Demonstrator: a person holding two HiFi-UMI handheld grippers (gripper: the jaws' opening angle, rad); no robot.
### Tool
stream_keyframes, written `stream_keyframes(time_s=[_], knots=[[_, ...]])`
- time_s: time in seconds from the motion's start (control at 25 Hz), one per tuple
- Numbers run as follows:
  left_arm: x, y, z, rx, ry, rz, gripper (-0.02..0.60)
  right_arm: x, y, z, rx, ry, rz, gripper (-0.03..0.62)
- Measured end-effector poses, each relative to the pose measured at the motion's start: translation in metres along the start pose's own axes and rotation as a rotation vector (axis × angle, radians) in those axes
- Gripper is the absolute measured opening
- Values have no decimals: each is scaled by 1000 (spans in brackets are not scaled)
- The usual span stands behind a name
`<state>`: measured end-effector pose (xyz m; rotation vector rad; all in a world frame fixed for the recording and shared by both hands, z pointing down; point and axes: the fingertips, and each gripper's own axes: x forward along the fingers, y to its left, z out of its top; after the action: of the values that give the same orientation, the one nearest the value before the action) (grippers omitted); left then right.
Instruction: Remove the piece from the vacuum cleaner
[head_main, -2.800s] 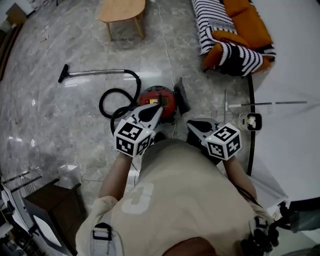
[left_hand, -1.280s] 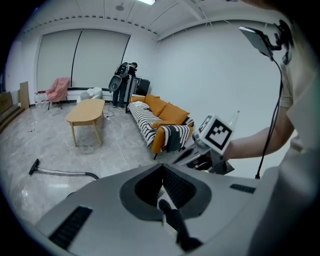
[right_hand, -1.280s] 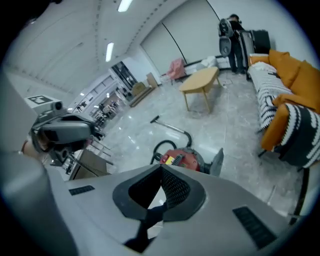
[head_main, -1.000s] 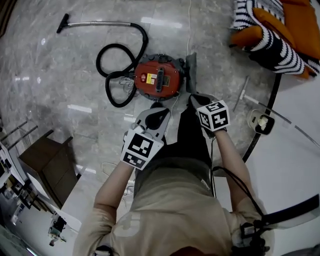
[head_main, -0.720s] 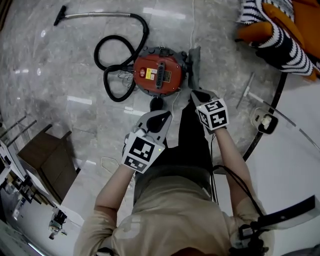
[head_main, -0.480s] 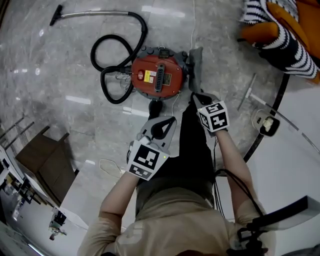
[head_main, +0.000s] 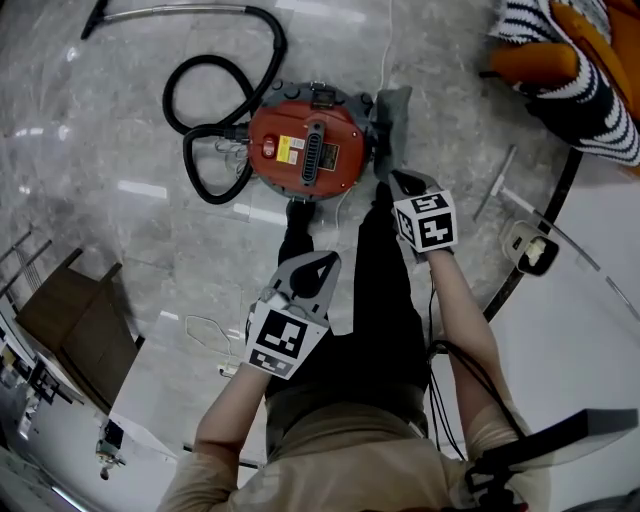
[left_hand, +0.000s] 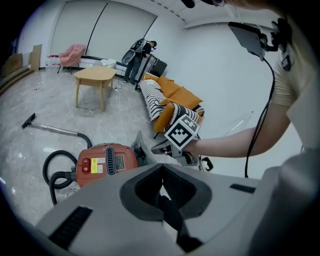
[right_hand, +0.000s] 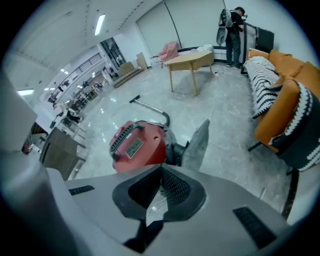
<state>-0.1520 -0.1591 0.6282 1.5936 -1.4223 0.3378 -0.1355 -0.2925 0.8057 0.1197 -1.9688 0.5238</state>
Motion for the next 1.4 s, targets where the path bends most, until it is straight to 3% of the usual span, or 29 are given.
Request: stream_keyframes(time_s=[0.12,0.2,0.24,0.32,0.4,0.68,1.04,1.12,1.24,1.4], knots=[[6,6,-2,-20,-6,0,-8,5,-29,12,41,-42,-135,3],[11,6,-3,-27,-8,-10,-8,11,-39,18,49,-54,-162,5],[14,6,-6,-27,-2,-14,-8,16,-41,18,59,-48,-156,12],[18,6,-11,-25,14,-20,-8,29,-43,11,89,-16,-135,128],[20,7,-14,-32,24,-23,-8,40,-47,6,110,9,-136,167],[25,7,-19,-51,46,-33,-8,71,-62,3,109,57,-183,169],[27,15,-29,-58,58,-27,-8,86,-61,-4,218,80,-133,169],[28,17,-30,-66,59,-23,-8,88,-61,-5,277,61,-80,167],[30,12,-32,-76,64,-34,-8,87,-64,-8,449,21,16,164],[34,5,-37,-74,72,-51,-8,81,-74,-13,672,-76,58,58]])
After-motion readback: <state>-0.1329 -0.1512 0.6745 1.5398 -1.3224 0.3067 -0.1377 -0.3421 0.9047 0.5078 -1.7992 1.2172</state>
